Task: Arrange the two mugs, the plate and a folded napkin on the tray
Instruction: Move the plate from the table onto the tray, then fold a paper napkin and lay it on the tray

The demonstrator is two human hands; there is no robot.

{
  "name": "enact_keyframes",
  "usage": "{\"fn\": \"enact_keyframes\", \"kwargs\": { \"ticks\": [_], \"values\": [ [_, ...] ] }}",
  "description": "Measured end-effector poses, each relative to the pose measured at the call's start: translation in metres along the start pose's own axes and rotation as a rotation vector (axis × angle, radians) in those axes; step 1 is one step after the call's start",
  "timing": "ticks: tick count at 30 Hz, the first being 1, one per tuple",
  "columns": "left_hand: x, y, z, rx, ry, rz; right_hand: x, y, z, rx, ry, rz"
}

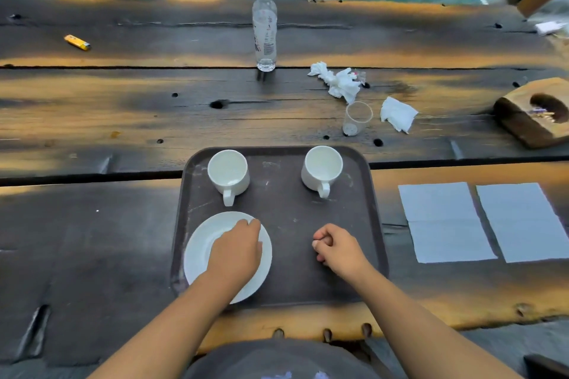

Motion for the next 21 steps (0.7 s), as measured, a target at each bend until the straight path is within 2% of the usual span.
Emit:
{"fn": "enact_keyframes", "kwargs": {
  "ticks": [7, 14, 21],
  "values": [
    [-0.020, 0.016, 0.117, 0.009, 0.083, -0.027, 0.017, -0.089, 0.047, 0.077, -0.040, -0.004],
    [-0.047, 0.039, 0.237, -0.025, 0.169, -0.029, 0.021, -0.201, 0.106, 0.189, -0.066, 0.095],
    [-0.081, 0.065, 0.320, 0.006, 0.190, -0.063, 0.024, -0.287, 0.151, 0.308, -0.091, 0.083]
  ]
}}
Point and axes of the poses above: each hand's wrist, its own x-axis away from the middle knuckle, its own y-axis out of the palm, z = x × y, the point moved 7 cm from there along -x, towards the middle knuckle, and after that the axes turned 10 degrees about -z, right-handed, at the moved point
